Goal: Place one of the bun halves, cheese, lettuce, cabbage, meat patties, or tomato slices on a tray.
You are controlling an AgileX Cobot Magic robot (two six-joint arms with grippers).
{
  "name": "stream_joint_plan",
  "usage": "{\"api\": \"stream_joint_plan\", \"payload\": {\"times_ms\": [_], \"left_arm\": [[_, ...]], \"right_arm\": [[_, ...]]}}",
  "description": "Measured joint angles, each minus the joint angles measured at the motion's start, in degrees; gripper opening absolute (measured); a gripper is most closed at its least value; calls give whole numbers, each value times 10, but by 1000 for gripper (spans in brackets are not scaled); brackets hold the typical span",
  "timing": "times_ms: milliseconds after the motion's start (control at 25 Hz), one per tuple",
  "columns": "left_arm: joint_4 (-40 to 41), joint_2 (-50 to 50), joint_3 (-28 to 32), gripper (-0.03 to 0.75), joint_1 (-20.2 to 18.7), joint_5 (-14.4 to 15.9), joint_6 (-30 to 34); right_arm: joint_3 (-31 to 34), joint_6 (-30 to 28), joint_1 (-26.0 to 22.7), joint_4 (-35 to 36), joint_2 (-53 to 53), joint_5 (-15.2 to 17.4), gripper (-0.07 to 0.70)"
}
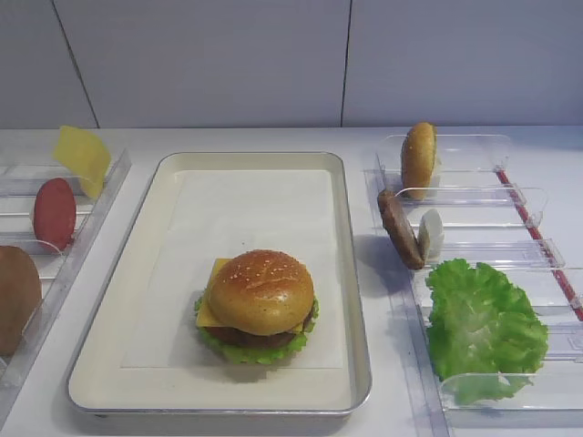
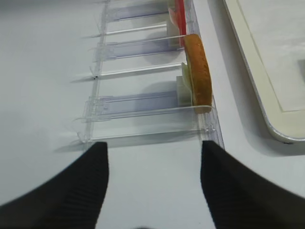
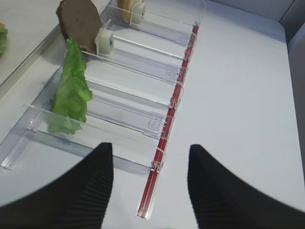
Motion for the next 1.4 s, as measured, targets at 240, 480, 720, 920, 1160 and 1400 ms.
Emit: {"api": "stream_joint_plan", "payload": {"times_ms": [240,480,720,920,1160,1400], "left_arm": [[0,0,0,414,0,0,0],[0,0,0,414,0,0,0],[0,0,0,414,0,0,0],[0,0,0,414,0,0,0],[0,0,0,414,0,0,0],[0,0,0,414,0,0,0]], "right_arm": [[0,1,0,-2,0,1,382],[0,1,-1,-2,0,1,381],[0,1,-65,-2,0,1,380],[0,1,-103,-2,0,1,380],[0,1,-104,-2,0,1,380],[0,2,-104,-2,0,1,380]]}}
